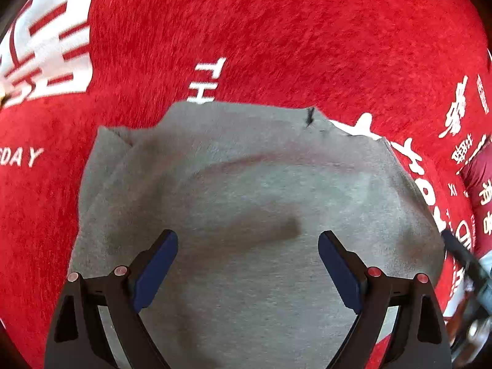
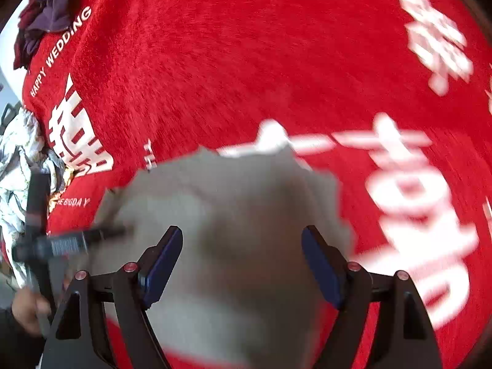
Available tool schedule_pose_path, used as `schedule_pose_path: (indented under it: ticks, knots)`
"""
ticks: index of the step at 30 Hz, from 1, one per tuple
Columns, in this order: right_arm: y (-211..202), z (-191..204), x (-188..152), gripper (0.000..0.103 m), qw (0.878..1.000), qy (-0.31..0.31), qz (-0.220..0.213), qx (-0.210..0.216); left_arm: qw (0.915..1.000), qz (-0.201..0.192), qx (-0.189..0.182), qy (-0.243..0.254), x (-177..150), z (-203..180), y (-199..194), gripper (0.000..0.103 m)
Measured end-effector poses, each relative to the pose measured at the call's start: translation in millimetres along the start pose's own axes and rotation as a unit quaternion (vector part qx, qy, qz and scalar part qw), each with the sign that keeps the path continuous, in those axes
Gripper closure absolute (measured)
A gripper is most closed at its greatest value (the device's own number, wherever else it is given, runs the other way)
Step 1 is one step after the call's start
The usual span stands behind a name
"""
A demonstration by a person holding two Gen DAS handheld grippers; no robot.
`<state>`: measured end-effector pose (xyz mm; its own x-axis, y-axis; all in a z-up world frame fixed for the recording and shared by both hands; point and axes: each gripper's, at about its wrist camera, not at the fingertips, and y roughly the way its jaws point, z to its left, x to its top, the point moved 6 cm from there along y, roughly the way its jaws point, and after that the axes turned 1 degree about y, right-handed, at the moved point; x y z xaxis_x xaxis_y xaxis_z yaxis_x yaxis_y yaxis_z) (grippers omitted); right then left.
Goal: Fold small clothes
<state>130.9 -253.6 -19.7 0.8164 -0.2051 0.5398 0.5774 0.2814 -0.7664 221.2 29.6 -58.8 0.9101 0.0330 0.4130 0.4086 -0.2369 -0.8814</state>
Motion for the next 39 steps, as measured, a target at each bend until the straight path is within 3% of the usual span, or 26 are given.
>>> schedule_pose_path:
  ticks: [1, 3, 6, 11, 13, 19, 24, 29, 35, 39]
  knots:
    - [1.5, -10.0, -8.3, 0.02, 1.0, 0.019, 0.002, 0.001, 0.9999, 0.008, 0.009, 0.012, -2.3, -4.9, 5.2, 0.0]
    - [12.7, -24.7, -15.5, 0.02, 0.997, 0.066, 0.011, 0.033, 0.9983, 0.042, 0.034, 0.022, -10.0, -8.1, 25.5, 0.0]
    - [39.6, -18.9, -9.4, 0.019, 0.991, 0.097, 0.023, 0.086, 0.9983, 0.01, 0.042, 0.04, -12.1, -6.0, 25.8, 0.0]
    - [70.5, 7.1, 7.0, 0.021, 0.992, 0.078, 0.007, 0.095, 0.9986, 0.005, 0.034, 0.039, -10.1, -2.1, 23.5, 0.0]
    - [76.2, 5.9, 7.5, 0.058, 0.991, 0.089, 0.015, 0.099, 0.9986, 0.001, 0.034, 0.04, -9.2, -2.1, 22.5, 0.0]
    - [66.8, 8.5, 7.0, 0.073, 0.99, 0.096, 0.003, 0.102, 0.9986, -0.009, 0.03, 0.043, -11.1, 0.8, 24.7, 0.0]
    - [43.4, 46.3, 26.0, 0.076, 0.995, 0.048, -0.027, 0.085, 0.9987, -0.012, 0.026, 0.043, -11.3, 1.3, 25.3, 0.0]
    - [23.5, 118.2, 45.2, 0.076, 0.997, -0.064, -0.046, 0.017, 0.9999, -0.01, 0.001, 0.013, -11.2, 24.1, 1.6, 0.0]
    - [32.3, 238.7, 37.3, 0.076, 0.975, -0.213, -0.045, -0.045, 0.9954, -0.049, -0.019, -0.08, -20.5, 114.3, -60.2, 0.0]
    - [80.4, 299.8, 0.1, 0.077, 0.96, -0.265, -0.002, -0.088, 0.984, -0.076, -0.03, -0.158, -40.8, 186.1, -96.6, 0.0]
